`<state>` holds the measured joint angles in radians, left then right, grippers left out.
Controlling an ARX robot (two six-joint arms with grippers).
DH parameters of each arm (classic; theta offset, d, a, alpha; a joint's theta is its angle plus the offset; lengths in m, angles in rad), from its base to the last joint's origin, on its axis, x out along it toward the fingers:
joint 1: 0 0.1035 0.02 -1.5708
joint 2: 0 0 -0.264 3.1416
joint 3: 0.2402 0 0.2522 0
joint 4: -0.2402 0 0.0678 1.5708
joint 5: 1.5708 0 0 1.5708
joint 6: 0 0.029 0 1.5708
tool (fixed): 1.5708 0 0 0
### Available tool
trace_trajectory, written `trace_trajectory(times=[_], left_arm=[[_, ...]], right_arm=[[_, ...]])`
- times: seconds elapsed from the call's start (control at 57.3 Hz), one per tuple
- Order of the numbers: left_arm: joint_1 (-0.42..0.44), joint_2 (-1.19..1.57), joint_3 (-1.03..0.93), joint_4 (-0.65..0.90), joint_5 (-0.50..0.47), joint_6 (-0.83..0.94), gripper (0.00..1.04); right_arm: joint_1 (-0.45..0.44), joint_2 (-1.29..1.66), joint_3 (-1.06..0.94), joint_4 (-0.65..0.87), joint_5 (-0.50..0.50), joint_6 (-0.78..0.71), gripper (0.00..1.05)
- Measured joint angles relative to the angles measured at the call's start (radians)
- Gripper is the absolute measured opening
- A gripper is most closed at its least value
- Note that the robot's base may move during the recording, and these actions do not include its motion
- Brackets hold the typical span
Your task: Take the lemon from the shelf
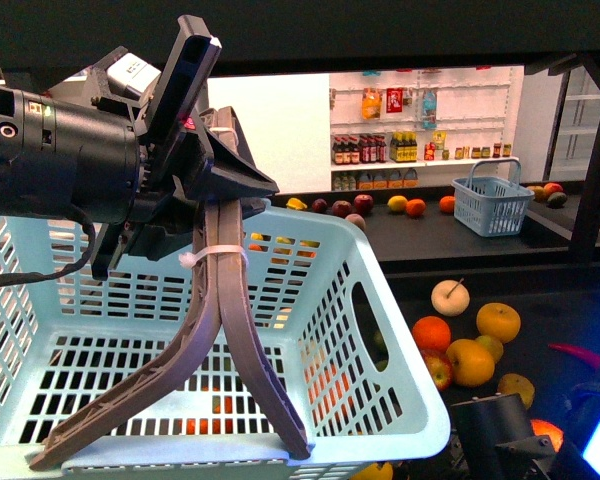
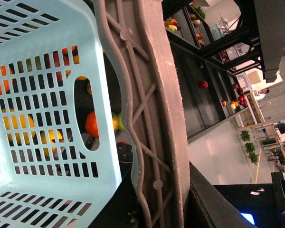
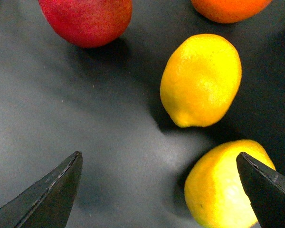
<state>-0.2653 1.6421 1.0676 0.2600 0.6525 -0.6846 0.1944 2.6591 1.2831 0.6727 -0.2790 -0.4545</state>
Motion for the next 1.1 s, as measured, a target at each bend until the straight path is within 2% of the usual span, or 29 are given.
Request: trace_trajectory(times=[0.297, 0.594, 0.96, 0.995, 1.1], left_arm=[[0.000, 0.000, 0.000, 0.000, 0.001, 0.000, 0.16], [0.000, 0.000, 0.000, 0.000, 0.000, 0.000, 0.16], [0.000, 0.000, 0.000, 0.000, 0.000, 0.000, 0.16], [0.000, 0.000, 0.000, 0.000, 0.000, 0.000, 0.16], [0.000, 0.000, 0.000, 0.000, 0.000, 0.000, 0.16]], right_arm=[[0.021, 0.109, 0.233, -0.105, 0.100, 0.048, 0.97], [0.026, 0.204, 0.420, -0.215, 0.116, 0.075, 0.97], [0.039, 0.289, 0.562, -0.278, 0.149, 0.101, 0.97], [0.040, 0.293, 0.566, -0.282, 0.149, 0.101, 0.96], [0.041, 0.301, 0.569, -0.282, 0.149, 0.101, 0.81]])
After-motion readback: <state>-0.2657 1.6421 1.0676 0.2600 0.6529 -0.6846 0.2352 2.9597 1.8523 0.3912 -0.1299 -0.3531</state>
